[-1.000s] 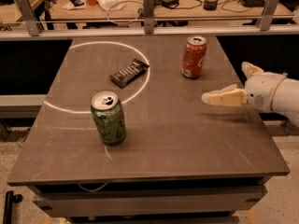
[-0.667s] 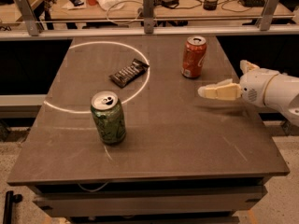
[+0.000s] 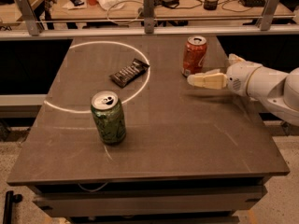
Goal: Move coke can near green can
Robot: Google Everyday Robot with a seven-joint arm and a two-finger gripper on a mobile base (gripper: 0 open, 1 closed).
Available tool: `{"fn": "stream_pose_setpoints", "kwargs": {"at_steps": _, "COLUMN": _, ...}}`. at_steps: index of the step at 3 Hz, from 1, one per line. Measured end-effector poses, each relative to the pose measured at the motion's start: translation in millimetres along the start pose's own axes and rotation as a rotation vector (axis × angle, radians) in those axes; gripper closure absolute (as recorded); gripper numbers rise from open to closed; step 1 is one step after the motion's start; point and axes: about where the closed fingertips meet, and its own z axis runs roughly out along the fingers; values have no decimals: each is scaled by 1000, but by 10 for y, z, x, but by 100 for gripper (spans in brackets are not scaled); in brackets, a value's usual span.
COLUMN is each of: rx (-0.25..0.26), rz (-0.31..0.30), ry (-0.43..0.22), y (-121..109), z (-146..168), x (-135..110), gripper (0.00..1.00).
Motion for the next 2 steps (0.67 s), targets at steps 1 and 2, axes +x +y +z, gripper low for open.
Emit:
{"fn": "stream_pose_setpoints", "kwargs": {"at_steps": 1, "rx": -32, "rz": 8, "ry": -21, "y": -2, "z": 244, "x": 39, "gripper": 0}}
{"fn": "stream_pose_setpoints", "kwargs": {"at_steps": 2, "rx": -59, "rz": 8, "ry": -25, "y": 5, "z": 427, "x": 86, "gripper": 0}}
